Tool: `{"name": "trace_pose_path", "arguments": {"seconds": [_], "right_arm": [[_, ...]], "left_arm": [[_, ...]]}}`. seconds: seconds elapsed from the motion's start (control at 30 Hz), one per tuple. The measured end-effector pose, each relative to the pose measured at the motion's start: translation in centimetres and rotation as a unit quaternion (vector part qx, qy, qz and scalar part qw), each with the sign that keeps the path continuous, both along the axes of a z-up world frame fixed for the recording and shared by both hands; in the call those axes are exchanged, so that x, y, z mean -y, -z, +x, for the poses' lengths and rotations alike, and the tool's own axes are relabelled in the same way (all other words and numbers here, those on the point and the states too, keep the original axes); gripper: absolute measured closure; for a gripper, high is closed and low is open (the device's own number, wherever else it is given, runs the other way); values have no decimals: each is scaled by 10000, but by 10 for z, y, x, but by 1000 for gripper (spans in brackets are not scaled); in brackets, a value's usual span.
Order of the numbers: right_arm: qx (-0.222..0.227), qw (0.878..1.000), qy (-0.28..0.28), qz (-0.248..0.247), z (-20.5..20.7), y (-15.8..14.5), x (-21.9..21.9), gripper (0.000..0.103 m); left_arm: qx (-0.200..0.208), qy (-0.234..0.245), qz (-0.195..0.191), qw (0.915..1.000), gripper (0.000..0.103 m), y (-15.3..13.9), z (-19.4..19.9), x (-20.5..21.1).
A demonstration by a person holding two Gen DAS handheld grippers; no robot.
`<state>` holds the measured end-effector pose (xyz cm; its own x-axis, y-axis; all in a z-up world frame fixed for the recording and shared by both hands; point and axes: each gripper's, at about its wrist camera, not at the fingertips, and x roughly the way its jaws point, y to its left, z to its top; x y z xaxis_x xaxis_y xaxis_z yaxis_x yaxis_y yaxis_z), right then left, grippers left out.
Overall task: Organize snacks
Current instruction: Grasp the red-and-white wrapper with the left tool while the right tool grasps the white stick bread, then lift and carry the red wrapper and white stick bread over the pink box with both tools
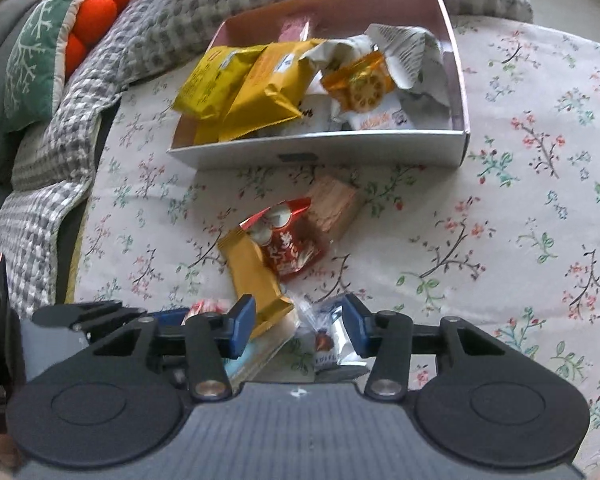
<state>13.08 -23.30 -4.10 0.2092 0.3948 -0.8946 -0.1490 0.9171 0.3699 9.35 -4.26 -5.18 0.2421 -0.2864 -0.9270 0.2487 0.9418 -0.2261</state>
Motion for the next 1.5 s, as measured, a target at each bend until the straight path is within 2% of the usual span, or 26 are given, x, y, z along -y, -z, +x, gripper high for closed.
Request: {"name": "trace_pose_path", "arguments": {"seconds": [0.1, 0.27, 0.5, 0.57, 0.67, 0.73, 0.83, 0.9, 1.03, 1.1, 1.37, 1.47, 1.5], "right_arm": [[-73, 9997, -192, 120, -4, 0, -5, 59], [-241, 9981, -519, 225, -10, 3, -16, 59], [-540, 9955, -782, 52, -21, 25, -36, 55], [-478, 9969, -628, 47, -22, 27, -39, 49], [-348, 9989, -315, 37, -22, 32, -40, 49], [-293, 9994, -188, 35, -23, 37, -42, 54], [-135, 9996, -235, -113, -29, 39, -52, 69], [-94, 9991, -395, -132, -31, 37, -56, 84], [-73, 9988, -477, 8, -30, 22, -52, 93], [-32, 9989, -470, 60, -28, 15, -46, 100], [415, 9980, -430, 210, -29, -18, -27, 103], [464, 9979, -410, 173, -28, -18, -22, 103], [416, 9979, -456, 189, -28, -15, -23, 99]], "left_arm": [[48, 6, 92, 9999, 73, -3, -2, 1], [202, -275, -83, 9994, 74, -18, 7, -10], [357, -623, -161, 9973, 74, -29, 15, -24], [433, -685, -195, 9965, 74, -34, 15, -24], [544, -808, -314, 9947, 74, -43, 15, -26], [589, -886, -349, 9937, 74, -47, 16, -29], [601, -1001, -358, 9925, 74, -48, 18, -33], [620, -1052, -360, 9919, 74, -50, 18, -37], [676, -1128, -432, 9904, 74, -55, 18, -44], [705, -1179, -506, 9892, 74, -58, 19, -47], [822, -1231, -636, 9869, 74, -65, 19, -48], [838, -1242, -610, 9868, 74, -66, 20, -46], [843, -1244, -599, 9868, 74, -66, 20, -45]]}}
